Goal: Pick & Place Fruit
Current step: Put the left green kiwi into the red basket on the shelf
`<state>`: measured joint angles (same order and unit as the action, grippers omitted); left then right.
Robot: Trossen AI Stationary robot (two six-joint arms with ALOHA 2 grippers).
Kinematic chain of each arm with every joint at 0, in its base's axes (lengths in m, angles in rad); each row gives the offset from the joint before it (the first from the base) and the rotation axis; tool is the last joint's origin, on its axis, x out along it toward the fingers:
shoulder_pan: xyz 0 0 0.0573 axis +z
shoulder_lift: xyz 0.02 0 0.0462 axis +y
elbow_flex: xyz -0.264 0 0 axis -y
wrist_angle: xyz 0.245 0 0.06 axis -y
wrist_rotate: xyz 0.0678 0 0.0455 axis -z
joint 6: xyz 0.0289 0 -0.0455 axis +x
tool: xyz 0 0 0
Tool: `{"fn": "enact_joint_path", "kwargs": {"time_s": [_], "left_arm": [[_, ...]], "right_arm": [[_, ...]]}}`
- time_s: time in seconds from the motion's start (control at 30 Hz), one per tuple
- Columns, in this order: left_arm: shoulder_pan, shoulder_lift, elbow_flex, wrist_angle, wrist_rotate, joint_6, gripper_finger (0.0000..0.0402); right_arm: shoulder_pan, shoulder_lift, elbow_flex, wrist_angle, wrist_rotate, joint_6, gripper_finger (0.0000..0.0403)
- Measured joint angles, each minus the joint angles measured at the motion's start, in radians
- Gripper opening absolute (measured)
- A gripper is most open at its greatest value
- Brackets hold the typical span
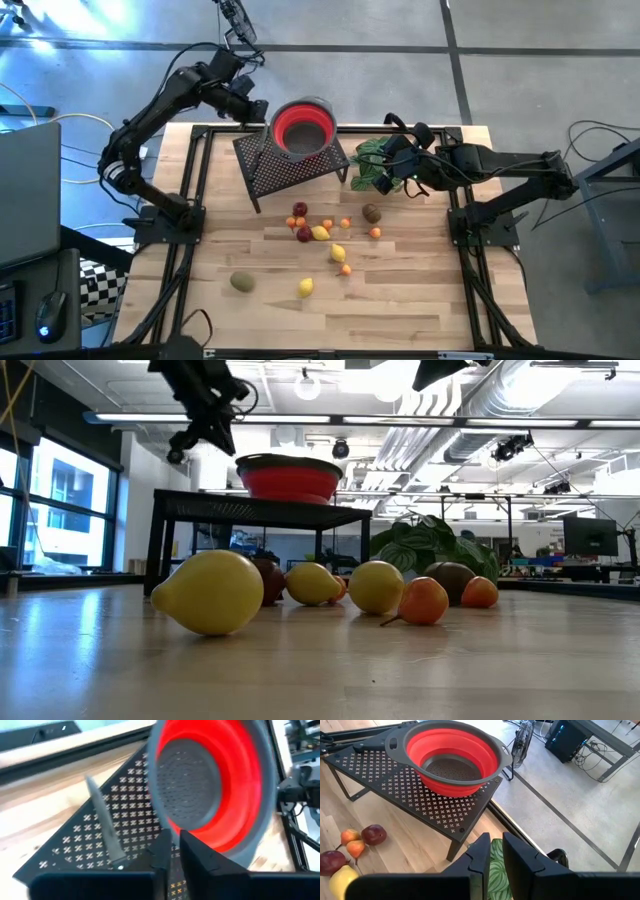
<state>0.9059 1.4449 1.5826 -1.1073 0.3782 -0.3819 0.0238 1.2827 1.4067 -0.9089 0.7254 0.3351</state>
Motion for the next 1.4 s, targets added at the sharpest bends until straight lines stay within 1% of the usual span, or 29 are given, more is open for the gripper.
{"fn": "enact_joint_path", "kwargs": {"time_s": [0.07,0.27,0.47,0.6,0.73,0.93,1.07,1.33,1.4], "left_arm": [[-0.019,-0.014,0.0,0.008,-0.003,0.016,0.0006],[-0.092,-0.065,-0.001,0.013,-0.019,0.051,0.0005],[-0.213,-0.115,-0.001,0.076,-0.093,0.064,0.0003],[-0.294,-0.141,-0.001,0.146,-0.111,0.064,0.0003],[-0.37,-0.146,-0.001,0.22,-0.134,0.064,0.0003],[-0.459,-0.146,-0.001,0.313,-0.214,0.088,0.0003],[-0.515,-0.146,-0.001,0.332,-0.256,0.108,0.0003],[-0.621,-0.146,-0.001,0.329,-0.272,0.108,0.0003],[-0.658,-0.146,-0.001,0.329,-0.29,0.108,0.0003]], "right_arm": [[0.0,0.0,0.0,0.0,0.0,0.0,0.0043],[0.0,0.0,0.0,0.0,0.0,-0.026,0.0043],[0.0,0.0,0.0,0.0,0.0,-0.027,0.0043],[0.0,0.0,0.0,0.0,0.0,-0.027,0.0043],[0.0,0.0,0.0,0.0,0.0,-0.027,0.0043],[0.0,0.0,0.0,0.0,0.0,-0.027,0.0043],[0.0,0.0,0.0,0.0,-0.005,-0.027,0.0043],[0.0,0.0,0.0,0.0,-0.025,-0.027,0.0043],[0.0,0.0,0.0,0.0,-0.026,-0.027,0.0043]]}}
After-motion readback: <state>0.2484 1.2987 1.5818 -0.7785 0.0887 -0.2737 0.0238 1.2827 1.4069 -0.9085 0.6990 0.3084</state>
